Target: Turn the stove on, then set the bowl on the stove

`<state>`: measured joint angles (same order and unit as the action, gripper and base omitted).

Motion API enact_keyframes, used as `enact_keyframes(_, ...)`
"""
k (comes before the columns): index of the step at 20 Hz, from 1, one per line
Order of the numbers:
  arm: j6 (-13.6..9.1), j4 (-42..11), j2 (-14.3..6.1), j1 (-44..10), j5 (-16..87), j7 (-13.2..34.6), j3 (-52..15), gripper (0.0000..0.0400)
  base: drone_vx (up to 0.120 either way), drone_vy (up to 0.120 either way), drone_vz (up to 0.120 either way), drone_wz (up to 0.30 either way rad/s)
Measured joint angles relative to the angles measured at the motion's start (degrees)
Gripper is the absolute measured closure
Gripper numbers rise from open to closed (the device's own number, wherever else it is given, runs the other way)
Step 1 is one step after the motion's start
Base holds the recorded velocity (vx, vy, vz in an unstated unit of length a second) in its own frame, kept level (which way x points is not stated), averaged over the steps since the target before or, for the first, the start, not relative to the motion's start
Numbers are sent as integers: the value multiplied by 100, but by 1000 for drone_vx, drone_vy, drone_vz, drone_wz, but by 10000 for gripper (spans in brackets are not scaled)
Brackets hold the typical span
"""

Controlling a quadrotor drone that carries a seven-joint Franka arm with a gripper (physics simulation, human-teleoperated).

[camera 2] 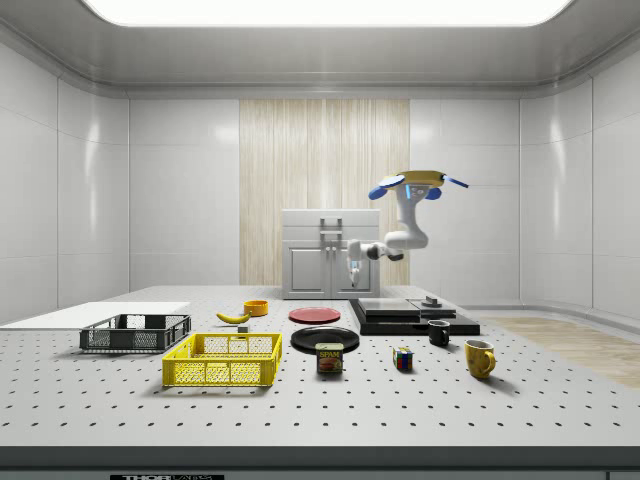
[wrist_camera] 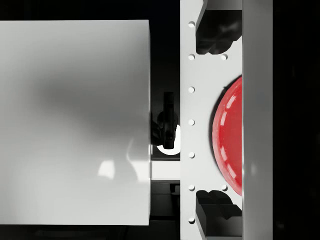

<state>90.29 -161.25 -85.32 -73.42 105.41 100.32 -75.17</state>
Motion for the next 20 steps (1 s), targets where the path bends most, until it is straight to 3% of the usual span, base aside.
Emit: enact_keyframes(20,95,5,-103,-29,-43,22,-12,0,120,0,0,0)
